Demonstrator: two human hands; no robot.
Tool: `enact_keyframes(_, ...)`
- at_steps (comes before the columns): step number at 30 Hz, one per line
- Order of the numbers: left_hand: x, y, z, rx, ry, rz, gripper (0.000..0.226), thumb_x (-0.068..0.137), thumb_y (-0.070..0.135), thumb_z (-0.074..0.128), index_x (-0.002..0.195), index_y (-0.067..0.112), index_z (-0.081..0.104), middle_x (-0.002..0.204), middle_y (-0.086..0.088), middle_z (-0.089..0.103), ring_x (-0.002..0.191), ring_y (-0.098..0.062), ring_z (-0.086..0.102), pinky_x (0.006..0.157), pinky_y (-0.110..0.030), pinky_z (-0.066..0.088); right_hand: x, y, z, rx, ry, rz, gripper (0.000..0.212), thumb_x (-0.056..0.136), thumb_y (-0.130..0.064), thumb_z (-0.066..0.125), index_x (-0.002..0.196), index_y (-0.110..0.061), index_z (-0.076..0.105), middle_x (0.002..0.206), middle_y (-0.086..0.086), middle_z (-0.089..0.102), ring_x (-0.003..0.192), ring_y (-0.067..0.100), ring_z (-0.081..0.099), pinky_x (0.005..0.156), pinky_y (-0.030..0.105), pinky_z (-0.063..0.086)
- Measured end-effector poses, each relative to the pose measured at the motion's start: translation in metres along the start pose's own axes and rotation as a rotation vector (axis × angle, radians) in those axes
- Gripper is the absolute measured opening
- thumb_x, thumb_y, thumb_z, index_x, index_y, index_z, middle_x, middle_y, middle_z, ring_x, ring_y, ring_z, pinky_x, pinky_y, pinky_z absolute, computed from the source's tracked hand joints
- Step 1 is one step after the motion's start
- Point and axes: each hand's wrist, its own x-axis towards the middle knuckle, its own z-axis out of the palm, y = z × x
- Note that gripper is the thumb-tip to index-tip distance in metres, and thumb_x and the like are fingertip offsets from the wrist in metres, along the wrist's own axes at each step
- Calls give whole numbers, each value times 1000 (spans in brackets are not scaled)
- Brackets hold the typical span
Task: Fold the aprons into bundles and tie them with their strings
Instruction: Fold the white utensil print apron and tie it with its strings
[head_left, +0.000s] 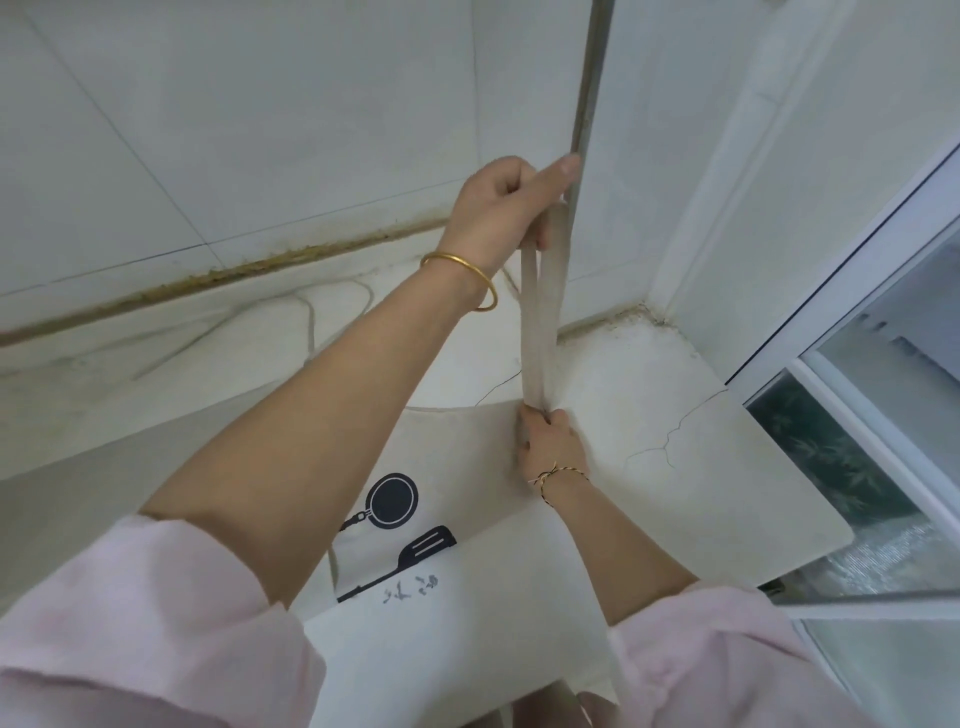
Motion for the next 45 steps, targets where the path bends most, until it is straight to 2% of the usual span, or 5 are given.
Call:
enact_keyframes(9,-30,12,-46,-68,-78,-169,14,86,9,64,93,15,54,87,-5,71,40,-2,47,48,-21,35,-3,-8,3,-94,38,48,55,90,-14,47,142,-18,29,132,12,31,119,31,40,94,33,38)
enact_keyframes(17,-26,-30,-110,1224,-314,-383,44,86,48,60,87,5,70,87,-7,62,82,-23,56,72,-29,39,-2,-5,-1,-85,25,12,52,87,-11,47,137,-16,38,129,15,35,117,32,44,94,33,39)
enact_keyframes(30,-93,-175,-145,1160,-414,-779,26,79,29,62,64,18,44,67,0,47,63,-21,46,60,-25,37,-6,-19,0,182,430,-29,35,84,5,42,113,-10,55,120,9,46,98,27,55,79,38,47)
enact_keyframes(38,-94,-178,-152,1171,-442,-927,30,85,27,59,106,6,61,110,-15,65,85,-29,70,81,-37,57,6,-41,28,-312,178,-291,24,93,-15,43,113,-6,54,118,13,48,110,30,43,92,34,37)
enact_keyframes(45,-96,-182,-162,1332,-522,-981,19,83,27,62,74,10,60,65,-3,56,77,-25,65,86,-35,52,22,-47,23,-315,64,-119,31,89,-20,50,116,-5,48,122,17,46,116,34,41,97,36,33)
